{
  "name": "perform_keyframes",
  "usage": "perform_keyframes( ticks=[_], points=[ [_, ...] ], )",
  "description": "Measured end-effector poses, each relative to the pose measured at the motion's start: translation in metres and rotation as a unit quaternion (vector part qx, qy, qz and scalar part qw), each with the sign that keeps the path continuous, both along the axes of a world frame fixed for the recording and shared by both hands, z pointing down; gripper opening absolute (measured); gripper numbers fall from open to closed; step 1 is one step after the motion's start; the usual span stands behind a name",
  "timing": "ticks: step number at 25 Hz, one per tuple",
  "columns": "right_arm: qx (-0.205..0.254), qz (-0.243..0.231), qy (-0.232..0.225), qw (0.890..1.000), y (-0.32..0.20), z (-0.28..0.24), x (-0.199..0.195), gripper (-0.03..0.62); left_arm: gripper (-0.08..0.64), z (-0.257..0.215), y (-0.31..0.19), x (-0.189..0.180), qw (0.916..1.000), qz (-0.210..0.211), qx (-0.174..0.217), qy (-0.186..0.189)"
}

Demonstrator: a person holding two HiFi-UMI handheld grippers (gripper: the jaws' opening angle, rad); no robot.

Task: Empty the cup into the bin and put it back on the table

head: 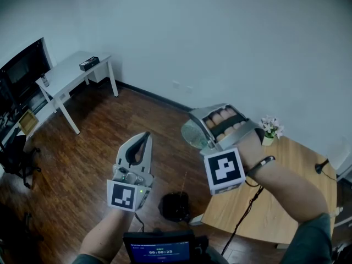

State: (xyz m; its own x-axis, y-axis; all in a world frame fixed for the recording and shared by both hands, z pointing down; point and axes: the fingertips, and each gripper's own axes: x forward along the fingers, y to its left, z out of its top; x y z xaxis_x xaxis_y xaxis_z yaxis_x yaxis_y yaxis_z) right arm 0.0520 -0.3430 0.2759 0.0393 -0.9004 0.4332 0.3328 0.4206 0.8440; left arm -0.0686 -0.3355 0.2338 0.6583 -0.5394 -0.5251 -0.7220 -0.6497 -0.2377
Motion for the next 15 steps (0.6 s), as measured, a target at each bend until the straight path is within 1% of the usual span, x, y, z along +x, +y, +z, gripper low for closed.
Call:
perform_keyframes(
  ticks=[9, 15],
  points=[
    [0.011, -0.012, 0.014, 1.0, -0.0029, -0.0094, -0.0083, 0.394, 0.002, -0.0018, -0.0035, -0.0043, 1.0, -0.002, -0.001, 0.001],
    [0.017, -0.018, 0.026, 0.999, -0.0012, -0.0089, -0.0017, 0.394, 0.002, 0.0021, -0.0014, 0.0031, 1.0, -0.004, 0.002, 0.001]
  ],
)
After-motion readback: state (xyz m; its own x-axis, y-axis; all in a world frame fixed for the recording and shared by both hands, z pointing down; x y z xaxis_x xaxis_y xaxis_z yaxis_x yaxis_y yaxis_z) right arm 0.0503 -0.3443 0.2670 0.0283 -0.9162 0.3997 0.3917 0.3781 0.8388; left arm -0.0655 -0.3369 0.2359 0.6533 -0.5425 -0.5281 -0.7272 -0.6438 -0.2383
